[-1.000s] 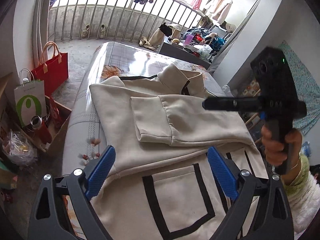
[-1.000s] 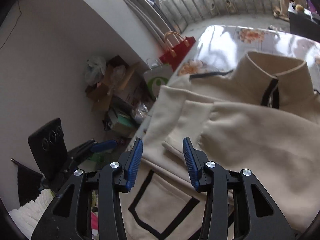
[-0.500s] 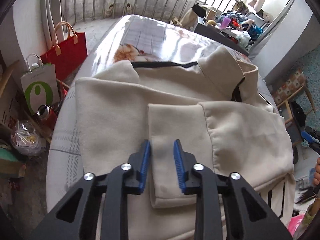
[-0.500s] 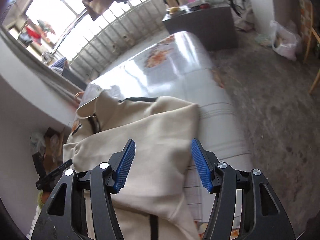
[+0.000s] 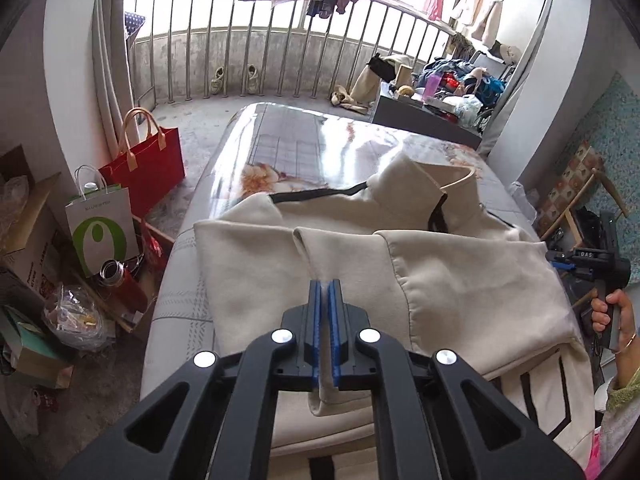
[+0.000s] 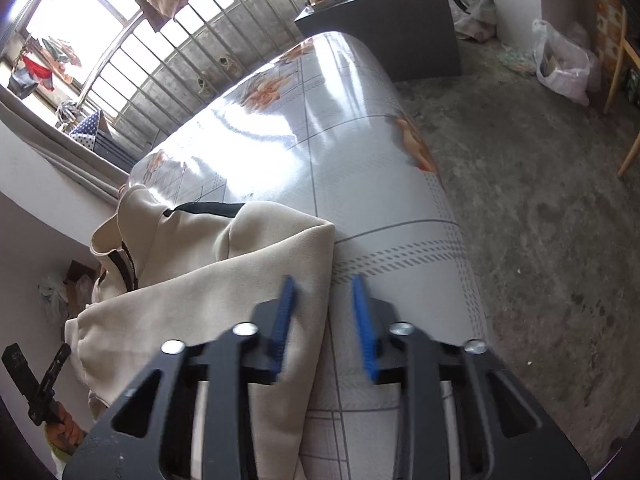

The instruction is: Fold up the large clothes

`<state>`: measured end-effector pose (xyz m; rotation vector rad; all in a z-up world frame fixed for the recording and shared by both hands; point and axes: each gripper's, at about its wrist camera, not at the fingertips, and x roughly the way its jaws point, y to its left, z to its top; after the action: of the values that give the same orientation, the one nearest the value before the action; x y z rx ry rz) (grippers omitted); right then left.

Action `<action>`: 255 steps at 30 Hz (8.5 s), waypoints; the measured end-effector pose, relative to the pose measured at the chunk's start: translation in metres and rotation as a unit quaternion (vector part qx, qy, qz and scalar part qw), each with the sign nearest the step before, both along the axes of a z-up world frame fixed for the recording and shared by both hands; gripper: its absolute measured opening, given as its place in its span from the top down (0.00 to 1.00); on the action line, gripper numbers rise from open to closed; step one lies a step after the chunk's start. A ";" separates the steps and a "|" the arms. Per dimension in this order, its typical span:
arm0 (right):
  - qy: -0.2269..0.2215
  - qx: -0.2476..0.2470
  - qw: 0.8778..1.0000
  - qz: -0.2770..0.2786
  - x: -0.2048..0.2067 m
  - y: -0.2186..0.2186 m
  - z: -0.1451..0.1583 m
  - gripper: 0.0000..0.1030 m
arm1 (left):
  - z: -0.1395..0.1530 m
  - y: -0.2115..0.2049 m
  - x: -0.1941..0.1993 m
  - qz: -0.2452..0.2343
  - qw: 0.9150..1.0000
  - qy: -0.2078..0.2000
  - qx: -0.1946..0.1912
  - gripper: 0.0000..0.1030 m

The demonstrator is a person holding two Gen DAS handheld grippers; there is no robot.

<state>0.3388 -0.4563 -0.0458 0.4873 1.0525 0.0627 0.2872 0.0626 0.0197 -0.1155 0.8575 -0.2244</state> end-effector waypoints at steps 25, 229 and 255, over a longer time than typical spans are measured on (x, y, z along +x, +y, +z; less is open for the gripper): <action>-0.073 -0.214 0.936 0.269 -0.142 0.104 0.032 0.48 | -0.052 0.008 0.007 0.023 0.998 0.061 -0.021 0.93; -0.069 -0.050 0.996 0.003 -0.407 0.094 0.024 0.98 | -0.021 0.036 -0.273 -0.057 0.992 0.096 -0.051 0.96; -0.071 0.070 0.987 -0.129 -0.279 0.045 0.024 0.47 | -0.036 0.140 -0.154 0.052 0.930 0.091 -0.351 0.65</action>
<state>0.0601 -0.4113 -0.0214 0.7333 0.8424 -0.0576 0.1332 0.2024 -0.0160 -0.8627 0.9207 -0.4186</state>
